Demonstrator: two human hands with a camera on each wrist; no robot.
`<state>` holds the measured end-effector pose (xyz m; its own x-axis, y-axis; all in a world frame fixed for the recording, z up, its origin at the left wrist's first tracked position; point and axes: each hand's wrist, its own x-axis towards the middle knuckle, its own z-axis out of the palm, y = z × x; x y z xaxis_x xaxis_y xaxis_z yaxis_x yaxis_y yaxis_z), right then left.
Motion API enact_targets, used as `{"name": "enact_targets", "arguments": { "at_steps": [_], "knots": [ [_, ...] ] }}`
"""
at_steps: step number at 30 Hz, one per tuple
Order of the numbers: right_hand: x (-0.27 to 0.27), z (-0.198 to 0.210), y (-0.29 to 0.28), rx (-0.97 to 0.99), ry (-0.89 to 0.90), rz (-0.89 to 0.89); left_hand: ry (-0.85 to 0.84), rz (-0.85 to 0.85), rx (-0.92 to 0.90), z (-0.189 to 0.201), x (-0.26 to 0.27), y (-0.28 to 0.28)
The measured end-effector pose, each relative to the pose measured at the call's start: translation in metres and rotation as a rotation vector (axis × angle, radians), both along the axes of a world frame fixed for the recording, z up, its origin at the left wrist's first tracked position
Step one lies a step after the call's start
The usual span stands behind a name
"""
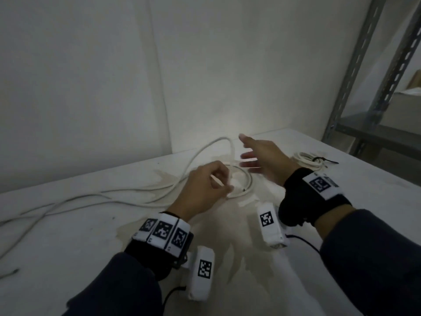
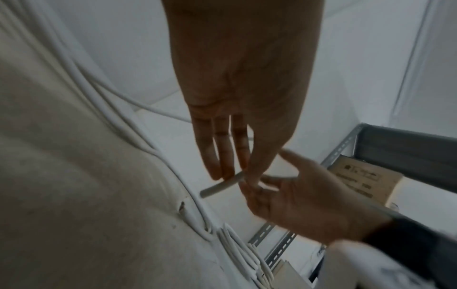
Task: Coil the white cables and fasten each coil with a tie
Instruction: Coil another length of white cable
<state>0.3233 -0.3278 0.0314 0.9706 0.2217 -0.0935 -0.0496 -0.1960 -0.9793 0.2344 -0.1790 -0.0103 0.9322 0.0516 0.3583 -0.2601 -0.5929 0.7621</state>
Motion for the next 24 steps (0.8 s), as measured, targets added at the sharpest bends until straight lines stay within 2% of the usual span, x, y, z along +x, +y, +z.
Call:
{"name": "enact_targets", "arguments": {
  "at_steps": [2,3,4,5,7,9,11,13,15,17,20,22,24],
  "knots": [
    [-0.02,0.009,0.019,0.255,0.107,0.158,0.093,-0.072,0.093,0.005,-0.012,-0.004],
    [-0.028,0.013,0.025,0.293,0.091,0.181,0.149,-0.093,0.053,0.006,-0.018,-0.005],
    [-0.033,0.017,0.029,0.31,0.058,0.197,0.212,-0.09,-0.075,0.008,-0.025,-0.005],
    [-0.039,0.019,0.03,0.316,0.025,0.228,0.289,-0.054,-0.287,0.01,-0.032,-0.002],
    [-0.049,0.025,0.023,0.311,0.009,0.368,0.407,-0.001,-0.89,0.014,-0.043,0.013],
    [-0.059,0.03,0.009,0.28,0.06,0.608,0.377,-0.008,-1.43,0.015,-0.057,0.035],
    [-0.069,0.033,-0.007,0.172,0.115,0.813,0.272,-0.051,-1.69,0.017,-0.073,0.056],
    [-0.079,0.029,-0.017,-0.034,0.15,0.964,0.157,-0.057,-1.815,0.022,-0.085,0.069],
    [-0.091,0.022,-0.023,-0.244,0.173,1.068,0.036,0.021,-1.921,0.025,-0.093,0.078],
    [-0.105,0.015,-0.024,-0.383,0.157,1.071,-0.001,0.15,-1.86,0.03,-0.098,0.085],
    [-0.123,0.01,-0.017,-0.571,-0.035,0.968,0.013,0.321,-1.429,0.047,-0.11,0.086],
    [-0.133,0.007,-0.005,-0.725,-0.212,0.885,-0.039,0.278,-1.141,0.067,-0.125,0.083],
    [-0.143,0.004,0.009,-0.801,-0.32,0.796,-0.1,0.209,-0.964,0.089,-0.145,0.084]
  ]
}}
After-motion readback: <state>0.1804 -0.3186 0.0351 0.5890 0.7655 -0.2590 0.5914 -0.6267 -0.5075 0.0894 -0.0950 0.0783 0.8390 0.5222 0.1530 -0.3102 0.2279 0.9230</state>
